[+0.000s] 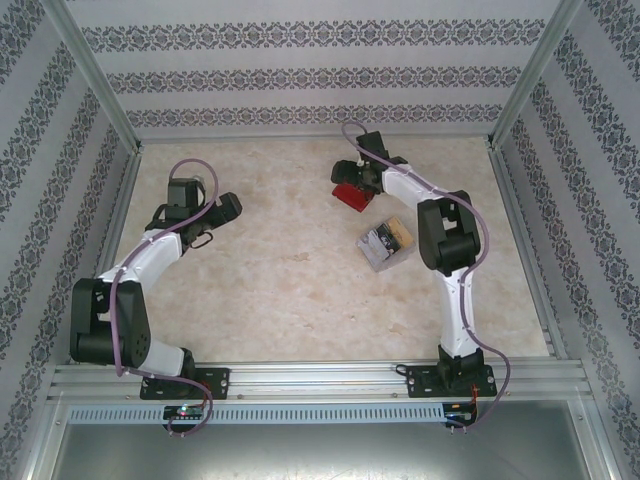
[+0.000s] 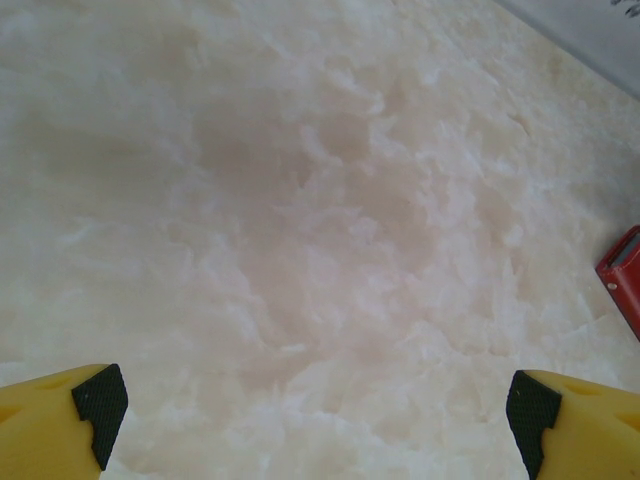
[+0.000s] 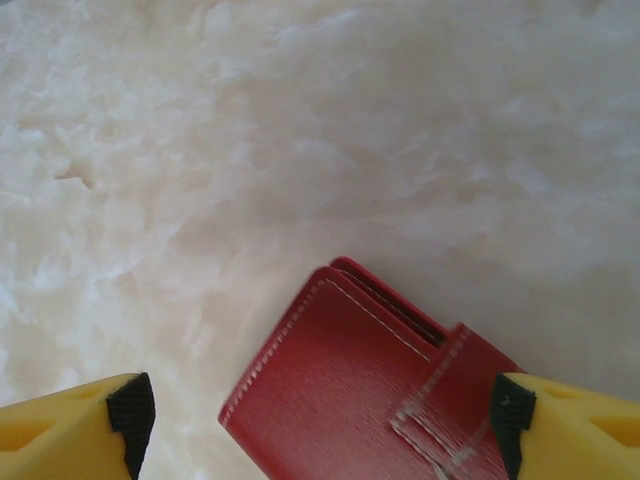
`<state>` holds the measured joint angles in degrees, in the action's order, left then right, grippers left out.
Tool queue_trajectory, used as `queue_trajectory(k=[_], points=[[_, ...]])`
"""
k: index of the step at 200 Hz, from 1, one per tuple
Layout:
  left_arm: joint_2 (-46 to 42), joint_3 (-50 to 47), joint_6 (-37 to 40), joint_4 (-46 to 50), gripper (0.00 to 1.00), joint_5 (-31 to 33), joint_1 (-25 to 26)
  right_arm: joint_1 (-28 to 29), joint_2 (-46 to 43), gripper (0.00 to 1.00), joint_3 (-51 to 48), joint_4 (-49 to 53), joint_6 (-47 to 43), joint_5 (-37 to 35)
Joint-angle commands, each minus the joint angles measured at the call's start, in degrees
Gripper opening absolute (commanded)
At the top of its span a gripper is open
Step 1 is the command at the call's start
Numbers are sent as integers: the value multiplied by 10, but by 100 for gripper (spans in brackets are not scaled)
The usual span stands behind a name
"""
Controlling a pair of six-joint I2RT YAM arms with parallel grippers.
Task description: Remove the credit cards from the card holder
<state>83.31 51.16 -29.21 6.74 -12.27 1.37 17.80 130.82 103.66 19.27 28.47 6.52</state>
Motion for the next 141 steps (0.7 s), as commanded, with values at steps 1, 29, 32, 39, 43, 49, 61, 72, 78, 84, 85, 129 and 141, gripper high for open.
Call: queue_trajectory(k=[1,29,32,39,43,49,61,72,78,84,85,129,141], points=[[5,22,-15,10,99,-13,8,18,26,88,41,51,-13,14],[12,27,-19,17,99,-13,12,42,25,87,34,88,-12,24],[12,27,-20,17,99,-13,13,45,24,86,30,90,-11,26],[15,28,-22,17,99,-14,14,54,17,86,21,98,-9,27],[17,29,-24,17,99,-14,15,58,13,86,14,101,-8,29],[20,29,-26,18,99,-17,16,65,4,86,2,102,-5,30],[24,29,-29,17,99,-22,19,81,-15,86,-26,101,11,37],[29,28,-33,15,99,-31,23,97,-33,85,-54,94,26,46],[32,28,-35,16,99,-35,25,107,-42,84,-67,94,36,47],[34,27,-37,16,99,-40,27,117,-52,84,-78,94,45,51],[35,27,-37,17,99,-41,27,119,-53,84,-80,94,46,52],[38,8,-67,31,99,-68,37,171,-121,83,-151,76,98,84],[39,5,-70,36,100,-80,42,171,-145,83,-169,70,105,80]])
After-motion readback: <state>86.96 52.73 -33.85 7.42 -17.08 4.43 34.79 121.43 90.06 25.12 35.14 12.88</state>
